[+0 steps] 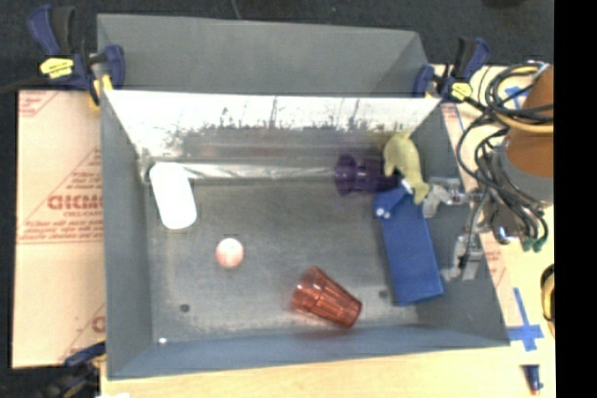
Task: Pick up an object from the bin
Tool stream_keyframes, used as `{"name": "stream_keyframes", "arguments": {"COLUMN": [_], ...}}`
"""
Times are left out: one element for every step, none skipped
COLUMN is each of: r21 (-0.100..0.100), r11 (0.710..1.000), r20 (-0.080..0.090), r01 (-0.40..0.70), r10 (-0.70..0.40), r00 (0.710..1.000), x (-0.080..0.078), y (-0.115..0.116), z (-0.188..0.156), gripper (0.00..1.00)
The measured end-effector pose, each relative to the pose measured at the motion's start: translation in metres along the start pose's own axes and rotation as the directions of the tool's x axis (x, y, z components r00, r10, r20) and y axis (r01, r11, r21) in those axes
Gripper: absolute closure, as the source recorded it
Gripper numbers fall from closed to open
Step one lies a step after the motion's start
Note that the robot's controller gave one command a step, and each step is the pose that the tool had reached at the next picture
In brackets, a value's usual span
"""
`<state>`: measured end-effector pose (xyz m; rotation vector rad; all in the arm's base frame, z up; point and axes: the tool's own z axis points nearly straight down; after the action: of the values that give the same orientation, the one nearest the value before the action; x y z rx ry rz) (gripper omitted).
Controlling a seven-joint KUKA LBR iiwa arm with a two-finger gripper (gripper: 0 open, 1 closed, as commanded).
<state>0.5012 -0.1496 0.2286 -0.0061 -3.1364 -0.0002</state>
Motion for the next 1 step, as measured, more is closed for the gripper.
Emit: {"name": "stream_keyframes", "arguments": {"r21": [0.002], "r11": [1.0], "r20": [0.008], "r01": [0.004], "r10": [-0.004], "r00": [1.0], "x": [-0.0015], "y": [0.0013], "z": [-0.0043], "gripper": [0.0]}}
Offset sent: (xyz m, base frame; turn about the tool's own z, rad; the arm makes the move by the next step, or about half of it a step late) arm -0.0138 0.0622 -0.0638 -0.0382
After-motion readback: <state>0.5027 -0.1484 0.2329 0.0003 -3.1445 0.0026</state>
